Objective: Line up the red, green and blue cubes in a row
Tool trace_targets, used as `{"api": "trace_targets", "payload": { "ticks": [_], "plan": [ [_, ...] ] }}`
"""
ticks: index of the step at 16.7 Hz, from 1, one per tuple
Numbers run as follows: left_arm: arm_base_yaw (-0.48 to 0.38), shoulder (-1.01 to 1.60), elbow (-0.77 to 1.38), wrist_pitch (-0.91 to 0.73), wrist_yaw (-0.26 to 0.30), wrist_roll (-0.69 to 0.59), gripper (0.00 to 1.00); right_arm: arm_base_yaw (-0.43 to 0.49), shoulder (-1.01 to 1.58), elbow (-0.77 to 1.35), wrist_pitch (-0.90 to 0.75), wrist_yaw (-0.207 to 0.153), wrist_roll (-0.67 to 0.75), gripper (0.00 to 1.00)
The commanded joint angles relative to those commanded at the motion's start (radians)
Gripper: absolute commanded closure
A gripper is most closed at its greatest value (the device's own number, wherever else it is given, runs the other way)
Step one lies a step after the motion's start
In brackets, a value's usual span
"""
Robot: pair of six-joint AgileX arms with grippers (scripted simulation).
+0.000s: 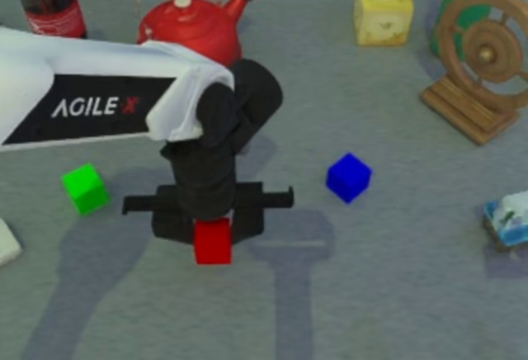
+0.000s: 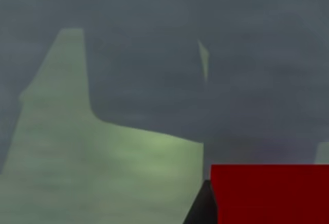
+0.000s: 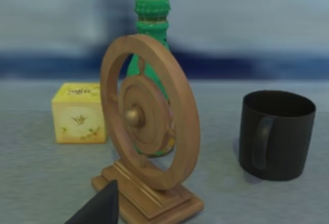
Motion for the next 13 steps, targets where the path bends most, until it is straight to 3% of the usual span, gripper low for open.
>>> {"api": "trace_targets", "payload": {
  "ticks": [6, 13],
  "plan": [
    [0.0, 0.0, 0.0, 0.0, 0.0, 0.0, 0.02, 0.0, 0.0, 0.0, 0.0, 0.0, 0.0, 0.0],
    [0.0, 0.0, 0.0, 0.0, 0.0, 0.0, 0.0, 0.0, 0.0, 0.0, 0.0, 0.0, 0.0, 0.0]
  ]
}}
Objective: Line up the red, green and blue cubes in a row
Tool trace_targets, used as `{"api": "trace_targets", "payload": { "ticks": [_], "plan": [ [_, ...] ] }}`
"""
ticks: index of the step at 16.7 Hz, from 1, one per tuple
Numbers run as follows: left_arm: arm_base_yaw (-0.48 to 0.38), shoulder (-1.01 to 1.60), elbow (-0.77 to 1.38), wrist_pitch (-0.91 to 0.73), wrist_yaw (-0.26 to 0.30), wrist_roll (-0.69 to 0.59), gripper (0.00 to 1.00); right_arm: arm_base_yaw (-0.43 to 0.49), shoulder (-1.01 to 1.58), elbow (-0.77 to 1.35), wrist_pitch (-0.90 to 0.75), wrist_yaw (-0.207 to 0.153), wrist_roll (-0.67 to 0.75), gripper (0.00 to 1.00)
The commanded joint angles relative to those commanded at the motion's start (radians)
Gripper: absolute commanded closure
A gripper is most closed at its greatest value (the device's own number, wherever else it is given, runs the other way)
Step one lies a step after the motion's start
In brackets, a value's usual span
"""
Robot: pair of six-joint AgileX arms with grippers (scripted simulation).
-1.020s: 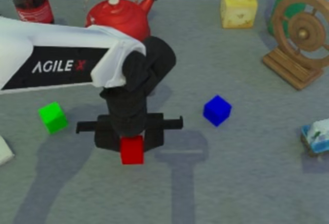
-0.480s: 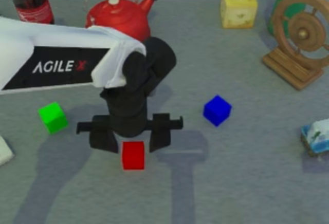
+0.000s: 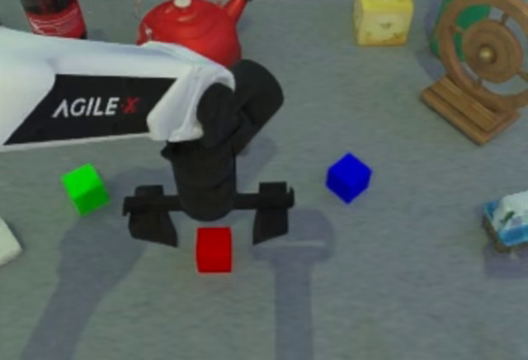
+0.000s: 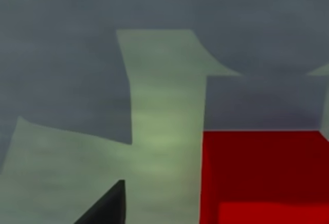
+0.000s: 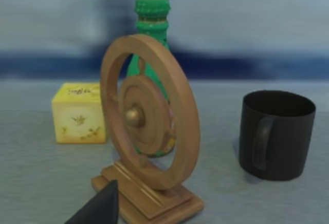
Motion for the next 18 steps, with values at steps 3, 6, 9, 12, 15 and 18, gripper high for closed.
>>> {"api": "trace_targets", "payload": {
  "ticks": [3, 6, 9, 12, 15, 18],
  "plan": [
    [0.002, -0.001, 0.003, -0.004, 0.0, -0.001, 0.0, 0.0, 0.0, 0.0, 0.0, 0.0, 0.0, 0.0],
    [0.01, -0.026, 0.055, -0.077, -0.001, -0.009, 0.0, 0.0, 0.0, 0.0, 0.0, 0.0, 0.0, 0.0],
    [0.014, -0.067, 0.126, -0.206, -0.001, -0.009, 0.0, 0.0, 0.0, 0.0, 0.0, 0.0, 0.0, 0.0],
    [0.017, -0.095, 0.162, -0.256, -0.001, -0.006, 0.0, 0.0, 0.0, 0.0, 0.0, 0.0, 0.0, 0.0],
    [0.011, -0.091, 0.159, -0.253, -0.001, -0.007, 0.0, 0.0, 0.0, 0.0, 0.0, 0.0, 0.0, 0.0],
    [0.022, -0.083, 0.167, -0.256, -0.001, 0.026, 0.0, 0.0, 0.0, 0.0, 0.0, 0.0, 0.0, 0.0]
  ]
}}
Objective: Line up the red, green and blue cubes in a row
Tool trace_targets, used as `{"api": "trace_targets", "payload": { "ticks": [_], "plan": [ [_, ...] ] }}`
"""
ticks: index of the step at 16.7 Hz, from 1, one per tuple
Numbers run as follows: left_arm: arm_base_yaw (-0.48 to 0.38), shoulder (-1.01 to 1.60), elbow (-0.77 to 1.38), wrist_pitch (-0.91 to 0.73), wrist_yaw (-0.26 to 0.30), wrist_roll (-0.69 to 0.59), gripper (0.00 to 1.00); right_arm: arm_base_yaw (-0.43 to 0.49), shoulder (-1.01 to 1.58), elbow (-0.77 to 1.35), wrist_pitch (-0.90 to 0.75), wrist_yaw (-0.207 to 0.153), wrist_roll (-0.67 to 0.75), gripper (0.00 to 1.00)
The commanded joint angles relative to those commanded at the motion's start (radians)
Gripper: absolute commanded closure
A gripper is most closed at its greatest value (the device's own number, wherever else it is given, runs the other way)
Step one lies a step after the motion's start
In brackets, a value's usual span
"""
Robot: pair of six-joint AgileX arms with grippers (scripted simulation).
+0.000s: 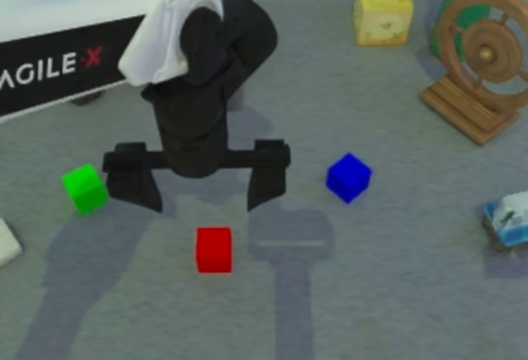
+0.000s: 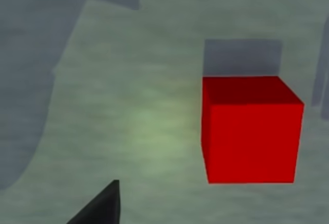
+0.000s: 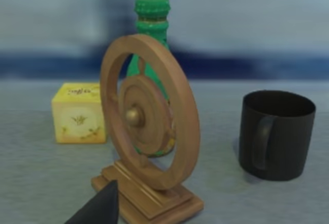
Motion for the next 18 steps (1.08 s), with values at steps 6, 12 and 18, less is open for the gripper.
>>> {"api": "trace_targets", "payload": {
  "ticks": [6, 12, 18],
  "plan": [
    [0.117, 0.046, 0.037, -0.012, 0.004, 0.332, 0.0, 0.0, 0.0, 0.0, 0.0, 0.0, 0.0, 0.0],
    [0.299, 0.093, 0.048, -0.024, 0.01, 0.943, 0.0, 0.0, 0.0, 0.0, 0.0, 0.0, 0.0, 0.0],
    [0.452, 0.091, 0.051, -0.005, 0.015, 1.377, 0.0, 0.0, 0.0, 0.0, 0.0, 0.0, 0.0, 0.0]
  ]
}}
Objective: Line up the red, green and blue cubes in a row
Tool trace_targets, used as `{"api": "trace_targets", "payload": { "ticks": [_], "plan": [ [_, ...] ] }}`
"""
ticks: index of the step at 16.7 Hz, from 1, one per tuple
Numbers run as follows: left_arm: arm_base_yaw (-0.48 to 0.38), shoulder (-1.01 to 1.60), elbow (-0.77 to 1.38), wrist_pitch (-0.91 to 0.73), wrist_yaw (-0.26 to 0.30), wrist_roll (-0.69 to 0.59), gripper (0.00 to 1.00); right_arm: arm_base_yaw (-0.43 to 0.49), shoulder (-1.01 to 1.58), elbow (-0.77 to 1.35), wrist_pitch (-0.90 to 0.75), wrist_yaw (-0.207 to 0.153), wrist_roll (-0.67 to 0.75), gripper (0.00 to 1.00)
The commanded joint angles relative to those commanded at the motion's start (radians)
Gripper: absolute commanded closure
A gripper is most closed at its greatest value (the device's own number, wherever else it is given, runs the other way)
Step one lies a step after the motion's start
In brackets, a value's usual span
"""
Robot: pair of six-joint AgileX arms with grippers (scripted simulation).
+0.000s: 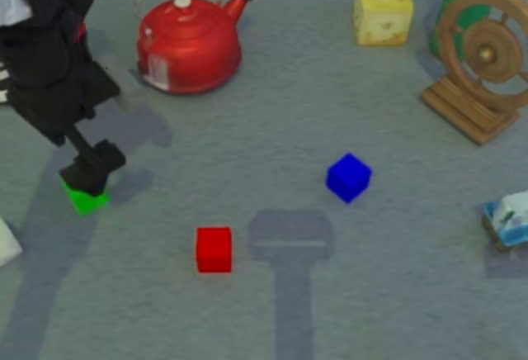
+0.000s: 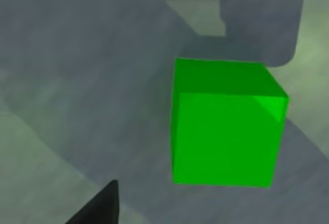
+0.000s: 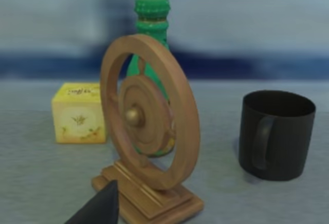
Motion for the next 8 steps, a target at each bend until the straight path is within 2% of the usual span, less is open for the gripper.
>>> {"api": "trace_targets", "payload": {
  "ticks": [3, 8],
  "plan": [
    [0.033, -0.012, -0.001, 0.012, 0.002, 0.074, 0.0, 0.0, 0.0, 0.0, 0.0, 0.0, 0.0, 0.0],
    [0.03, -0.009, -0.002, 0.011, 0.002, 0.076, 0.0, 0.0, 0.0, 0.0, 0.0, 0.0, 0.0, 0.0]
  ]
}}
